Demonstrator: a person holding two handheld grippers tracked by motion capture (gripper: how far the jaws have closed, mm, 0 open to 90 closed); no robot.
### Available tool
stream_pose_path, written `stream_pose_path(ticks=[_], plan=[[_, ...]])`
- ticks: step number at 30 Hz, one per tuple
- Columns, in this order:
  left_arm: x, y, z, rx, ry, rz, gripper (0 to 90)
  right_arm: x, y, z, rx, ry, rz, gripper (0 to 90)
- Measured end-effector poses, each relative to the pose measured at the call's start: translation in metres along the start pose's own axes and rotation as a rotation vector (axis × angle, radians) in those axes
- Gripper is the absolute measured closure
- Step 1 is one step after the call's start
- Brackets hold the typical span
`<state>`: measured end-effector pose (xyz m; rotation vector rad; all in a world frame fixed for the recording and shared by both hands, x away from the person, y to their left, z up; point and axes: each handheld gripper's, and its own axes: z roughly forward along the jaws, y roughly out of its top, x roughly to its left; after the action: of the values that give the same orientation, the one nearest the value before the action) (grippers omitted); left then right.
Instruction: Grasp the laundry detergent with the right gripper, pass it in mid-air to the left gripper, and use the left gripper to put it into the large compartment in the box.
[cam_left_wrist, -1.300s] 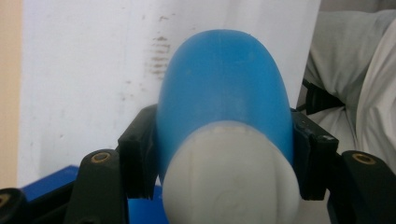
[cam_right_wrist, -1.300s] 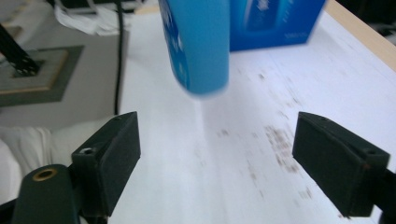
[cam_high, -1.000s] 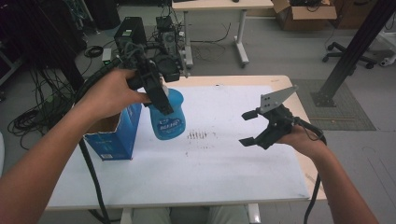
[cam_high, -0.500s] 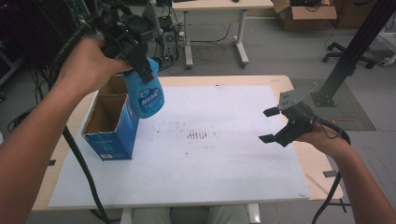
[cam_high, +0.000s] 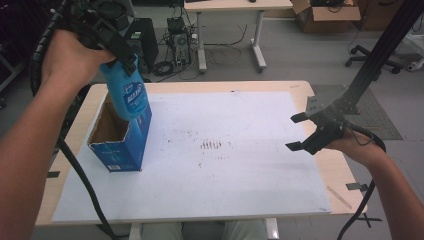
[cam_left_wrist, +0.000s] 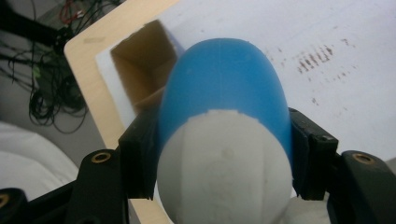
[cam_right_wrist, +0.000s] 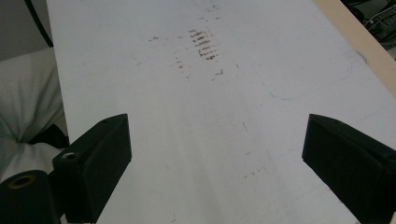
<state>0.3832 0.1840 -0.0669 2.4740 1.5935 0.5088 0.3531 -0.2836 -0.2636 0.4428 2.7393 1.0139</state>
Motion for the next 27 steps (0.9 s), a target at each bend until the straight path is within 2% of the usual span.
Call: stream_pose_path(ticks=[4,5,6,10,14,20,27], plan=[[0.014,-0.005,0.0,-0.006,0.007,-0.074,38.1,-0.001,0.0,0.002,0.007,0.004,0.001,7.9],[0.02,-0.009,0.0,-0.005,0.011,-0.104,38.1,-0.001,0.0,0.003,0.009,0.009,-0.001,8.0],[0.02,-0.009,0.0,-0.005,0.011,-0.104,38.1,-0.001,0.0,0.003,0.009,0.009,-0.001,8.0],[0.033,-0.017,0.003,-0.011,0.022,-0.173,38.1,-0.002,0.002,0.003,0.018,0.014,-0.007,8.0],[0.043,-0.025,0.01,-0.022,0.057,-0.231,38.1,0.001,0.006,0.002,0.002,0.008,-0.011,8.1],[0.05,-0.032,0.02,-0.016,0.064,-0.264,38.1,0.005,0.002,0.003,0.008,0.004,-0.006,8.1],[0.052,-0.035,0.042,-0.009,0.07,-0.285,38.1,0.003,-0.002,0.001,0.004,-0.004,0.007,8.2]])
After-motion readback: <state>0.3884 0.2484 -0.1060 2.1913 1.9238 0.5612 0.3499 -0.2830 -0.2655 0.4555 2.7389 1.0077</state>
